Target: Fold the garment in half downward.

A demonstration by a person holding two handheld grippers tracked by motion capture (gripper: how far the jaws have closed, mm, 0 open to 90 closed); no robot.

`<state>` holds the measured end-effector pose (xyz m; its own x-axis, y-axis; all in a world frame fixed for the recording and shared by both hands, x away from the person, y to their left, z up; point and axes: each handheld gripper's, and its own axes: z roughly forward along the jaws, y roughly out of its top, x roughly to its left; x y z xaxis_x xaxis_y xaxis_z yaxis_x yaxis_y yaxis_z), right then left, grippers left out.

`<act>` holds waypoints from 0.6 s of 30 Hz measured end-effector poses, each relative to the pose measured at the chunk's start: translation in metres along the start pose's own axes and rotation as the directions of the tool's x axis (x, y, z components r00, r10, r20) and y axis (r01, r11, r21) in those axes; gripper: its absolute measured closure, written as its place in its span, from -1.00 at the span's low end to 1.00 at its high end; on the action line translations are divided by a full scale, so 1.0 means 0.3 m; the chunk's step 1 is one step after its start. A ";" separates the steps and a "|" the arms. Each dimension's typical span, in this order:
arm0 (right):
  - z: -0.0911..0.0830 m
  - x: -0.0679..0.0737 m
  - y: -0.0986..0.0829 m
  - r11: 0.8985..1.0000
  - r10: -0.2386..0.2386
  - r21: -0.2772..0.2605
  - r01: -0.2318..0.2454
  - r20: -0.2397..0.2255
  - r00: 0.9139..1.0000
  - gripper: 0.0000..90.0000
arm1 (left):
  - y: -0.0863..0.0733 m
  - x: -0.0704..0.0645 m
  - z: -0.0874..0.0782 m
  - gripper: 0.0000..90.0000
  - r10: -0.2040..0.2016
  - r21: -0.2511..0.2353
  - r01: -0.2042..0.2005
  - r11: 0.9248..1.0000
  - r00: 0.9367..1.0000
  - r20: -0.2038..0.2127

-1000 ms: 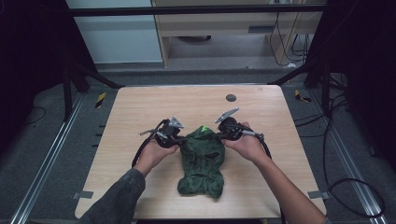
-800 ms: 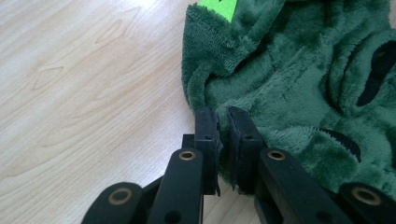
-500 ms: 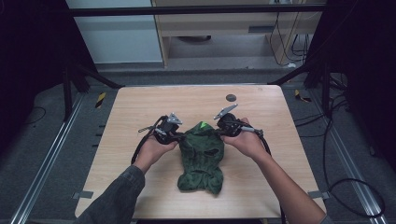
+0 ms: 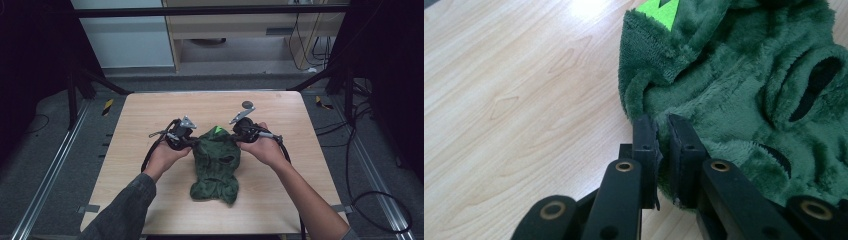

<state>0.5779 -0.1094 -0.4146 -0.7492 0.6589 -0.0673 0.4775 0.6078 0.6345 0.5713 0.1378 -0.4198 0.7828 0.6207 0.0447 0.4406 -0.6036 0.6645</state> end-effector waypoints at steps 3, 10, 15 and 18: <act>-0.008 -0.005 0.008 1.000 0.002 -0.007 -0.002 0.009 1.000 0.89 | 0.011 0.006 -0.002 0.85 -0.007 -0.007 0.007 1.000 1.000 -0.004; -0.019 -0.021 0.043 0.999 0.002 -0.032 -0.001 0.027 1.000 0.90 | 0.044 0.024 -0.014 0.85 -0.007 -0.019 0.007 1.000 1.000 -0.023; -0.018 -0.021 0.072 0.999 -0.003 -0.039 0.005 0.039 0.999 0.90 | 0.058 0.042 -0.015 0.85 -0.011 -0.019 0.011 1.000 0.999 -0.031; -0.018 -0.023 0.090 0.999 -0.005 -0.049 0.007 0.044 0.999 0.90 | 0.064 0.050 -0.018 0.85 -0.018 -0.026 0.017 1.000 0.999 -0.039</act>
<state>0.5935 -0.0999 -0.3930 -0.7304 0.6750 -0.1043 0.4492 0.5898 0.6710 0.5892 0.1381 -0.4024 0.7572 0.6502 0.0617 0.4420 -0.5796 0.6846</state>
